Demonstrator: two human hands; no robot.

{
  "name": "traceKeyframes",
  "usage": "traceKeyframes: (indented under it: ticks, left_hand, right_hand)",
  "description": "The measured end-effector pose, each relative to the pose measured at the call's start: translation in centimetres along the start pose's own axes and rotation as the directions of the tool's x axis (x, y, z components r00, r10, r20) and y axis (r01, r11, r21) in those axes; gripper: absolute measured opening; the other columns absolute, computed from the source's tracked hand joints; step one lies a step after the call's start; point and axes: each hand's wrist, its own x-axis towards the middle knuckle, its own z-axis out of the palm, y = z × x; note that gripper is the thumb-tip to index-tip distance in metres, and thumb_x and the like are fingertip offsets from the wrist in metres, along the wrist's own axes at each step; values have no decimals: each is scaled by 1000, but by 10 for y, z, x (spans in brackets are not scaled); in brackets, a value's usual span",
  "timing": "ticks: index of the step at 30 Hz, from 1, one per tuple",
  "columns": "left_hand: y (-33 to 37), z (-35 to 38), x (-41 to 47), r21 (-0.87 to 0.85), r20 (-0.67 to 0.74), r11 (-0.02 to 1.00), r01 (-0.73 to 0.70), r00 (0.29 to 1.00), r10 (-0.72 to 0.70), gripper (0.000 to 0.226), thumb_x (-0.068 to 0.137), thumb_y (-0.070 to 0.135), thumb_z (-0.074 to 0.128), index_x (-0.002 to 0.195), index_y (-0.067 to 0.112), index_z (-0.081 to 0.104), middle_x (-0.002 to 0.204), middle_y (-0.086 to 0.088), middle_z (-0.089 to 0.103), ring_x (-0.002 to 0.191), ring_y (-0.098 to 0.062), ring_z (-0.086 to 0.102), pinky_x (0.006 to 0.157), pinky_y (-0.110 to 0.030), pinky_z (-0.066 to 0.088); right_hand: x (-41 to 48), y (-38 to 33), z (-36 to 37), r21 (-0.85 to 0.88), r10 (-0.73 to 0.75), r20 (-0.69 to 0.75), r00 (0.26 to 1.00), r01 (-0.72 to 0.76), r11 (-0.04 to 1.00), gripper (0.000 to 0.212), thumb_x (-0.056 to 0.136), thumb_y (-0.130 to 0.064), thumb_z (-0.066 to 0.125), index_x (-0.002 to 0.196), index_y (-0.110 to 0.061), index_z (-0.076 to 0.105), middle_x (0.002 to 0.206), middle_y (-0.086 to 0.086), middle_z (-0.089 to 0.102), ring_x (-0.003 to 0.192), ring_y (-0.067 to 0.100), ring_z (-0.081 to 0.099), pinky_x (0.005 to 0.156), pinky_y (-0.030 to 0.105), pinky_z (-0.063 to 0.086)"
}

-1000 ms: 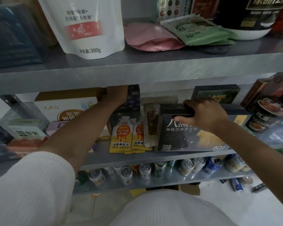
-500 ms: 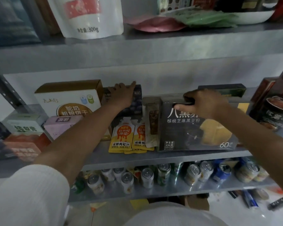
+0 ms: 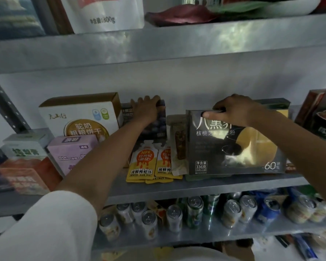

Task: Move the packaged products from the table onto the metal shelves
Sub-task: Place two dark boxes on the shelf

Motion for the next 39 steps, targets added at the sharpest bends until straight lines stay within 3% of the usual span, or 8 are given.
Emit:
traceKeyframes:
  ticks: [7, 12, 17, 24, 29, 32, 35, 39]
  left_hand:
    - [-23, -12, -4, -26, 73, 1000, 1, 997, 1, 34, 98, 29, 45, 132, 24, 46, 126, -16, 52, 127, -35, 40, 115, -52, 7]
    - [-24, -12, -16, -16, 55, 1000, -22, 998, 22, 64, 98, 53, 33, 153, 28, 12, 160, -13, 6, 147, -31, 0, 117, -48, -5]
    - [-13, -32, -34, -212, 20, 975, -65, 997, 71, 67, 97, 53, 30, 154, 22, 12, 160, -12, 8, 147, -29, 4, 119, -44, 5]
    - [69, -29, -132, -852, 258, 522, 36, 897, 359, 93, 69, 84, 45, 144, 34, 24, 149, -2, 37, 134, -20, 39, 107, -45, 40]
    - [114, -12, -158, -923, 124, 378, 75, 986, 107, 83, 66, 90, 42, 131, 40, 32, 127, 12, 49, 119, -1, 48, 100, -18, 40]
    - [130, -18, -167, -937, -17, 349, -28, 999, 34, 94, 72, 85, 41, 137, 18, 37, 129, 7, 51, 121, -7, 48, 100, -18, 37]
    - [136, -17, -168, -963, 6, 269, 11, 1000, -18, 75, 70, 86, 44, 134, 48, 35, 131, 5, 51, 121, -16, 51, 102, -39, 43]
    - [153, -25, -176, -972, 106, 213, 98, 994, 24, 44, 80, 63, 51, 118, 43, 42, 114, 9, 56, 112, -20, 55, 86, -28, 49]
  right_hand:
    - [8, 5, 6, 13, -9, 20, 1000, 9, 1000, 88, 65, -88, 20, 84, -17, 69, 73, 1, 64, 70, 14, 58, 67, 29, 44]
    - [6, 1, 1, 4, 15, 59, 998, -16, 1000, 75, 73, -83, 26, 79, -19, 64, 67, -1, 58, 67, 10, 53, 60, 26, 38]
    - [-8, -3, -3, -41, -14, 5, 1000, 15, 999, 71, 69, -86, 19, 65, -21, 47, 60, -1, 52, 61, 14, 51, 60, 28, 39]
    - [-37, -7, -2, -188, -43, -125, 991, 19, 982, 88, 70, -85, 2, 89, -20, 58, 80, -1, 63, 68, 15, 59, 61, 27, 41]
    - [-56, -6, 3, -167, -54, -196, 979, 21, 986, 93, 84, -74, -6, 103, -16, 65, 91, 4, 69, 81, 23, 66, 75, 33, 50]
    - [-70, 1, 4, -115, -55, -433, 900, 5, 993, 71, 99, -59, 15, 99, -12, 69, 98, 7, 69, 93, 27, 64, 87, 38, 44]
    - [-102, 14, 18, 150, 276, -640, 717, -235, 960, 56, 101, -49, 25, 120, -11, 62, 127, 9, 57, 122, 28, 49, 106, 43, 34]
    - [-169, 28, 46, 688, 749, -448, 487, -347, 637, 63, 97, -59, 27, 140, -17, 42, 145, 4, 39, 133, 16, 38, 109, 36, 35]
